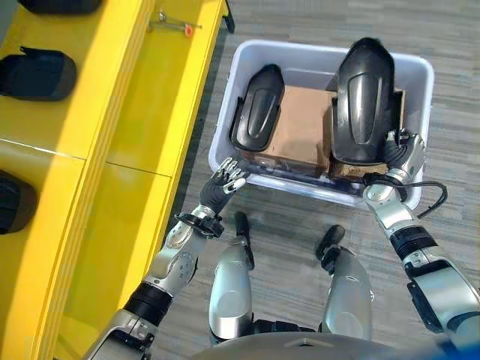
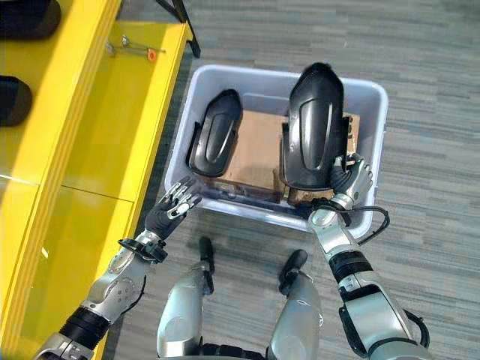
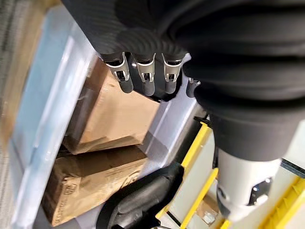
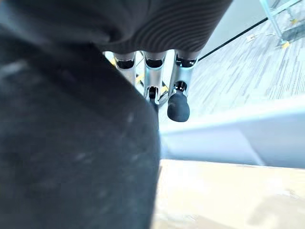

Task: Move parts from the plastic box to the shelf.

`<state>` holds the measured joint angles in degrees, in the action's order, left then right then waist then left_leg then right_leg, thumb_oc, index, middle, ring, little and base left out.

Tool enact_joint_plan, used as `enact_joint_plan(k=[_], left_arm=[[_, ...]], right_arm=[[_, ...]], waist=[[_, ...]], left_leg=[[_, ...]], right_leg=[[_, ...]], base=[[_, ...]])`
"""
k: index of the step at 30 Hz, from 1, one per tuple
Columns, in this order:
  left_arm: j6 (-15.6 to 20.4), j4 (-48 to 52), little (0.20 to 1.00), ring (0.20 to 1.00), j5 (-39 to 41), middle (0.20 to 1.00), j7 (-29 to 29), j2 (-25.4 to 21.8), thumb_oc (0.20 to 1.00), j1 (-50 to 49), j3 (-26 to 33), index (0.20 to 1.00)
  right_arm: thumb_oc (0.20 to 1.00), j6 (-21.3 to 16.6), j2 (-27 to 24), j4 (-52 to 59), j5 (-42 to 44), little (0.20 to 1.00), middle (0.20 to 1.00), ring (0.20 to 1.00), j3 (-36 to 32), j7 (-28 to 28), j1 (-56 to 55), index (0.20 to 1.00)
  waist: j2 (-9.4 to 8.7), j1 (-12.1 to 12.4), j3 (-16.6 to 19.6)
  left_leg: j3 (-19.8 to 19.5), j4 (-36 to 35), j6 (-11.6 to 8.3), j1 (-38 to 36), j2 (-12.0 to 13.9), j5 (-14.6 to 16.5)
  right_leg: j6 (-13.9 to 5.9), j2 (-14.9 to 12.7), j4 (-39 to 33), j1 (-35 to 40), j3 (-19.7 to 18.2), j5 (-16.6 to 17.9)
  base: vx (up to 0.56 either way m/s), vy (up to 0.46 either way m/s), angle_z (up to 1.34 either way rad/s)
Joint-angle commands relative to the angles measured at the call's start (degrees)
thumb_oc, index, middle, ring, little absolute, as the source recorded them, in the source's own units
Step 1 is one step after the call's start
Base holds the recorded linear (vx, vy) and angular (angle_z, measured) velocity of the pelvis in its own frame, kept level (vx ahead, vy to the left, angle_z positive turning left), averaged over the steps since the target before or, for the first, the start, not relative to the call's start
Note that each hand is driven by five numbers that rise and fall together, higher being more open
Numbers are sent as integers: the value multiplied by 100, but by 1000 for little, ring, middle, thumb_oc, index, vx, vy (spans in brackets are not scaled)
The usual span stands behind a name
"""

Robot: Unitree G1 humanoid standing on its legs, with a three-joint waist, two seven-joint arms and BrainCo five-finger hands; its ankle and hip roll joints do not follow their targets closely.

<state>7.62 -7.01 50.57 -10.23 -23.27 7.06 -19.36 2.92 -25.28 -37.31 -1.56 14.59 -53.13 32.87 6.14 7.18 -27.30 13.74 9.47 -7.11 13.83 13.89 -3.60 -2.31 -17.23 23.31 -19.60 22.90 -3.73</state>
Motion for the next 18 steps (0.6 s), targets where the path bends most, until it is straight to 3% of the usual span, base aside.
enact_joint_plan(k=[1,3,7,12,13,18], left_arm=[[97,542,1000,1000,8,1000,-184,-193,1000,-21,57,1000],[61,555,1000,1000,-1,1000,-196,-197,1000,-52,90,1000],[-162,565,1000,1000,-111,1000,-280,-190,1000,-306,188,1000],[-214,600,1000,1000,-96,1000,-461,-112,1000,-652,332,1000],[-246,658,1000,1000,-136,1000,-493,-77,1000,-797,405,1000],[-293,759,1000,1000,-270,1000,-486,1,1000,-1062,602,1000]], right_arm=[[200,-231,38,377,382,200,200,200,-248,163,329,200],[200,-214,86,355,445,200,200,200,-266,209,285,200],[200,-125,307,279,666,200,200,200,-374,592,-57,200],[200,-340,484,570,1285,200,200,200,-248,1626,-447,200],[200,-465,564,804,1467,200,200,200,-244,2170,-597,200],[200,-569,706,1409,1638,200,200,200,-138,2978,-895,200]], waist=[[-81,135,-247],[-83,132,-244],[-123,164,98],[-199,178,418],[-234,188,539],[-312,209,746]], left_leg=[[185,113,172,-205,-55,211],[185,71,164,-321,-44,192],[277,-247,151,-748,56,11],[289,-424,125,-1152,77,-60],[272,-419,129,-1254,61,-42],[249,-416,146,-1436,43,-19]], right_leg=[[-739,-302,-237,812,-13,-46],[-728,-281,-286,941,-4,-41],[-628,-134,-614,1470,158,22],[-565,-34,-780,1922,212,-28],[-545,-12,-787,2039,215,-58],[-519,35,-797,2255,244,-121]], base=[[51,-12,-2],[70,-11,-1],[134,-8,0],[156,41,1],[173,78,2],[97,80,4]])
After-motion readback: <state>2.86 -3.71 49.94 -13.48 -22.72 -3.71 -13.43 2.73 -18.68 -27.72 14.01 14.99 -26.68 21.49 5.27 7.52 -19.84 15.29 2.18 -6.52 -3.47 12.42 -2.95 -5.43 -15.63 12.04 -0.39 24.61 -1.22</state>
